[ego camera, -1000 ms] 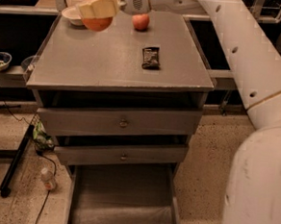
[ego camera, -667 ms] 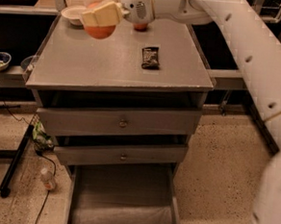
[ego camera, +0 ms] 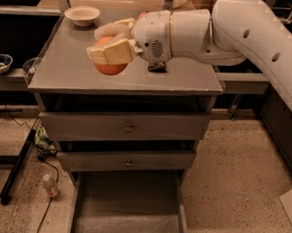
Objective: Place orange into bottom drawer
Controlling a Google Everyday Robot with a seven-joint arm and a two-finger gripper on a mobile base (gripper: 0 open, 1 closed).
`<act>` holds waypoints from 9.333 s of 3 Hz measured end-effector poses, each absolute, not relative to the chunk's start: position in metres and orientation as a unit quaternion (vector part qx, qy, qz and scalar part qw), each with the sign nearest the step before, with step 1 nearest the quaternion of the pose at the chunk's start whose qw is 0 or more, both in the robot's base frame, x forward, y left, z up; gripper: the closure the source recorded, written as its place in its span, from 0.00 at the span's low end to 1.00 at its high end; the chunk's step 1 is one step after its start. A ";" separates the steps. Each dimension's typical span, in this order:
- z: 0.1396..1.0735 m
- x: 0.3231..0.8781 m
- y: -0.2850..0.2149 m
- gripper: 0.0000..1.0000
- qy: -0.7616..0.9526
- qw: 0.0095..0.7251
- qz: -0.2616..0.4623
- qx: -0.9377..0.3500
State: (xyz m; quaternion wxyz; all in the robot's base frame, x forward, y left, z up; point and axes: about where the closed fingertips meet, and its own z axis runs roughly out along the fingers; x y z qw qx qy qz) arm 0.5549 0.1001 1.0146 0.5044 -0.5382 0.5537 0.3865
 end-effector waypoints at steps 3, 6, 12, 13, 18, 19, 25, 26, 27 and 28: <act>0.968 0.559 0.097 1.00 0.574 0.511 0.393 -0.505; 0.916 0.543 0.086 1.00 0.596 0.505 0.407 -0.473; 0.769 0.524 0.076 1.00 0.618 0.498 0.440 -0.420; 0.714 0.526 0.060 1.00 0.627 0.492 0.439 -0.415; 0.603 0.523 0.058 1.00 0.644 0.535 0.397 -0.375; 0.545 0.533 0.053 1.00 0.671 0.543 0.374 -0.338; 0.435 0.558 0.019 1.00 0.721 0.525 0.355 -0.281; 0.420 0.563 0.011 1.00 0.717 0.543 0.345 -0.267; 0.388 0.592 -0.005 1.00 0.710 0.575 0.325 -0.244; 0.383 0.595 -0.003 1.00 0.710 0.575 0.324 -0.244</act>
Offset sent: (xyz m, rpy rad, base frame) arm 0.0153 -0.0010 -0.0337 0.0099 0.0429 -0.0483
